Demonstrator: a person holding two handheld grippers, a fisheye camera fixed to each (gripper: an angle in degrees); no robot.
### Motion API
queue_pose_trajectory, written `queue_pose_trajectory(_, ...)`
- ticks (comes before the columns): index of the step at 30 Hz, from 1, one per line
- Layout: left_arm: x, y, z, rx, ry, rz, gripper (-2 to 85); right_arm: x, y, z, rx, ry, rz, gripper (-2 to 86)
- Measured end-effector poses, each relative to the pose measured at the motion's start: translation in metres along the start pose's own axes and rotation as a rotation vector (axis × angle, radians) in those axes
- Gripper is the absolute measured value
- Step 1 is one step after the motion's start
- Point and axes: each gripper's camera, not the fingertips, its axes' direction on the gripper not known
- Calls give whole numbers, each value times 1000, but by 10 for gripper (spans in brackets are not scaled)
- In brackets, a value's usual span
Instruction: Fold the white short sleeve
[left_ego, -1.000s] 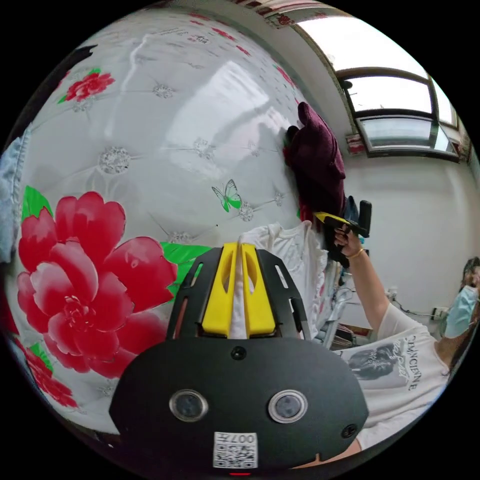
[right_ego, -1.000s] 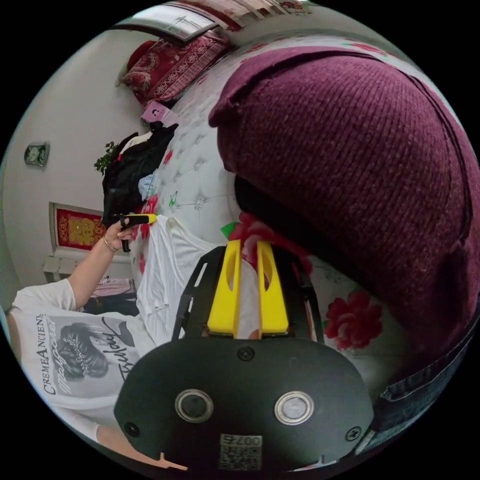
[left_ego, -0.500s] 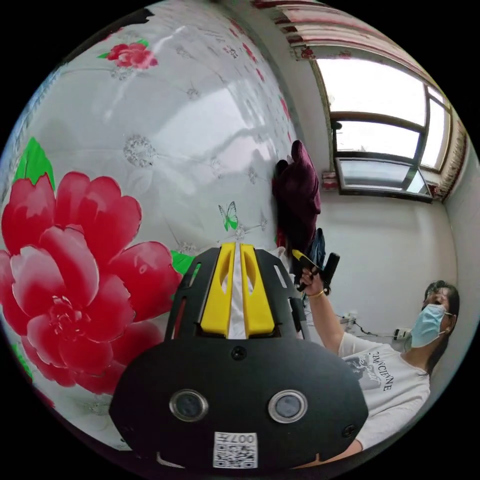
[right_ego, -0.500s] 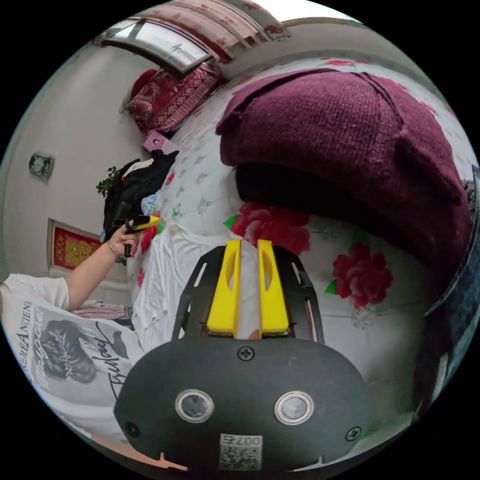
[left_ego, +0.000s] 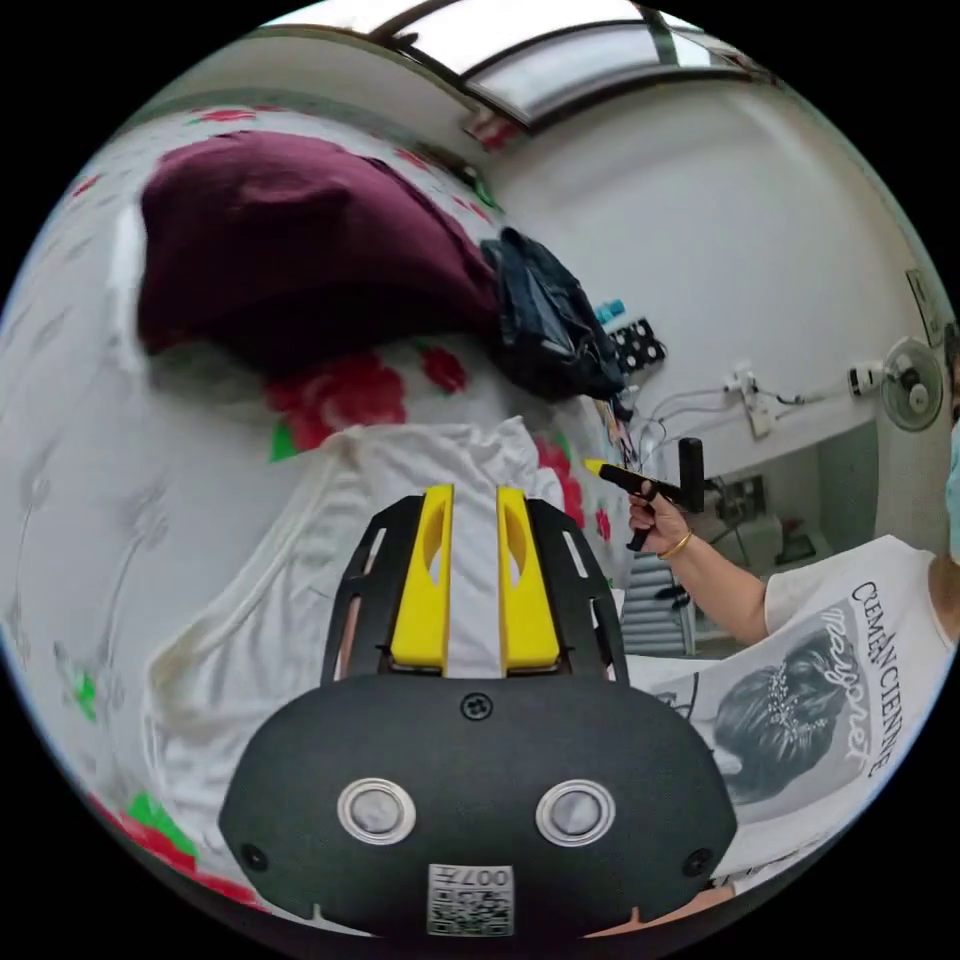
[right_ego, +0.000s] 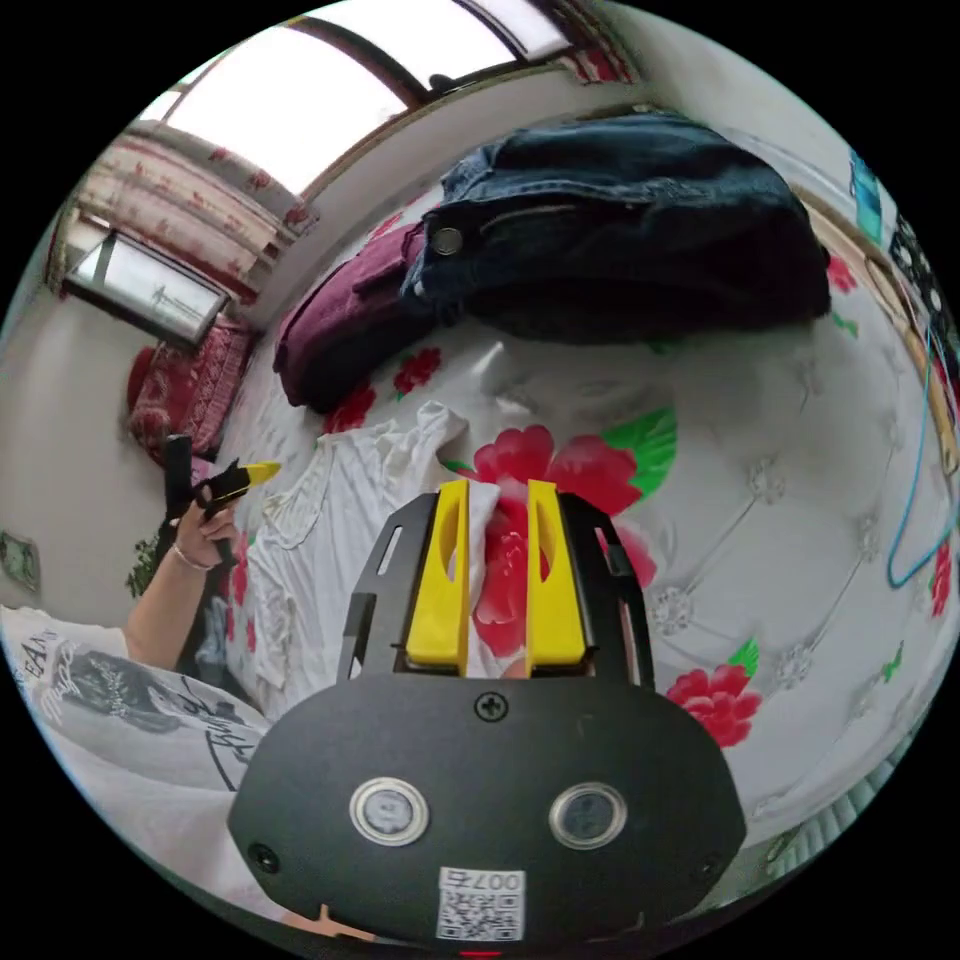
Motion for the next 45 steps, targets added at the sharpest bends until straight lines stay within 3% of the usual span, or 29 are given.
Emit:
queue_pose_trajectory(8, 97, -107, 174, -235, -72, 232, 120, -9, 18, 38, -69, -79, -25, 34)
queue_pose_trajectory(11, 116, -115, 236, -376, -161, 273, 87, -19, 21, 43, -73, -85, -37, 13)
queue_pose_trajectory(13, 119, -111, 259, -405, -249, 264, 6, -23, 25, 37, -49, -78, -41, 5)
queue_pose_trajectory(18, 117, -108, 214, -197, -101, 228, -8, -48, 40, 8, 6, -166, -147, -1)
queue_pose_trajectory(24, 123, -67, 119, 4, -34, 287, -10, -155, 81, -20, 25, -142, -538, -1)
queue_pose_trajectory(29, 109, 0, 81, -1, -64, 249, -10, -258, 148, 14, -118, -68, -917, 1)
queue_pose_trajectory(32, 85, 41, 78, -58, -121, 147, -9, -293, 186, 63, -260, -62, -1035, 6)
queue_pose_trajectory(37, 58, 88, 70, -118, -220, 1, -4, -322, 221, 135, -536, -129, -1054, 26)
queue_pose_trajectory(45, 63, 101, 32, 23, -203, -38, 33, -348, 190, 148, -350, -86, -915, 39)
